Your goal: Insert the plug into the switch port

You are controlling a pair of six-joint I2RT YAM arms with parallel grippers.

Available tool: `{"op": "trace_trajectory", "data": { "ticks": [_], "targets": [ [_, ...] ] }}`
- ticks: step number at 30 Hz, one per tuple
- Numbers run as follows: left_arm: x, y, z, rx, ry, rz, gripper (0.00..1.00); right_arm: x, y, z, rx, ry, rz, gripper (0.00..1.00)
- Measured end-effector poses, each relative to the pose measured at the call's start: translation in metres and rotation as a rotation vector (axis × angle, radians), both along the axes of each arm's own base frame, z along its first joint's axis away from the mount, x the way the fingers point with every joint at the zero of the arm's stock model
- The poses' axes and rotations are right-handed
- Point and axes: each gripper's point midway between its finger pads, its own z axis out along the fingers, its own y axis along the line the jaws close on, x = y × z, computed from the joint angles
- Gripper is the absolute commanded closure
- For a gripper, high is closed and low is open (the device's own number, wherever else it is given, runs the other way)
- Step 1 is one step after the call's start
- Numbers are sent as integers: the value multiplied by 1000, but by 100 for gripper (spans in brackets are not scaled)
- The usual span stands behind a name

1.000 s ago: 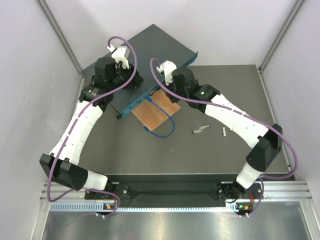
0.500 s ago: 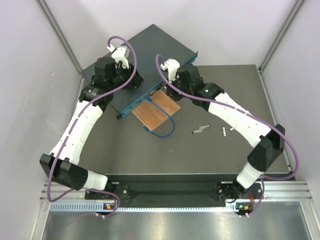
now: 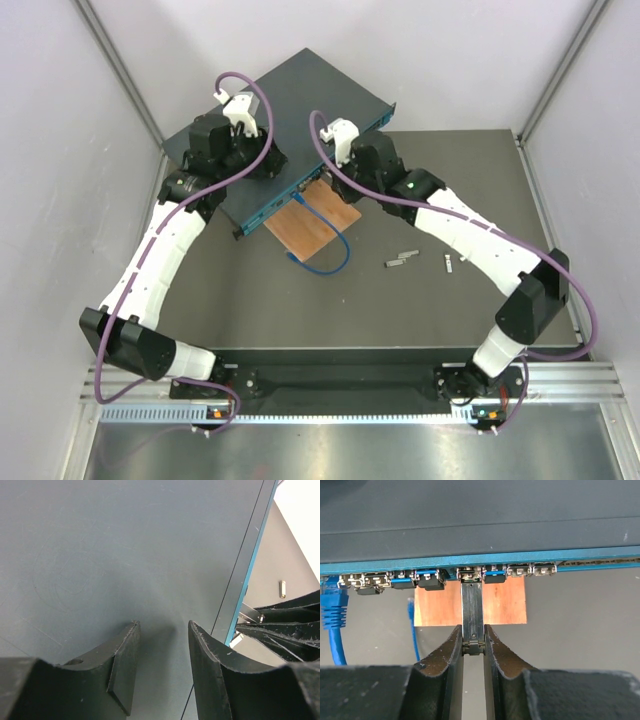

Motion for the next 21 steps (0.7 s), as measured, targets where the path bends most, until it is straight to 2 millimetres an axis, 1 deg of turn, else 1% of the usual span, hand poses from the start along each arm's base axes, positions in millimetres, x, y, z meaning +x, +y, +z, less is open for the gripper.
{"op": "trace_trajectory", "data": {
  "ticks": [8, 13, 19, 21],
  "targets": [
    [0, 0, 0, -4, 3, 2, 52, -1, 1, -3, -99, -73, -61, 100],
    [0, -1, 0, -11, 4, 0, 52, 0, 0, -5, -124, -89, -77, 100],
    [1, -1, 1, -12, 3, 1, 52, 3, 1, -10, -102, -53, -74, 100],
    [1, -1, 1, -12, 3, 1, 52, 3, 3, -16, -87, -22, -58, 100]
  ]
}}
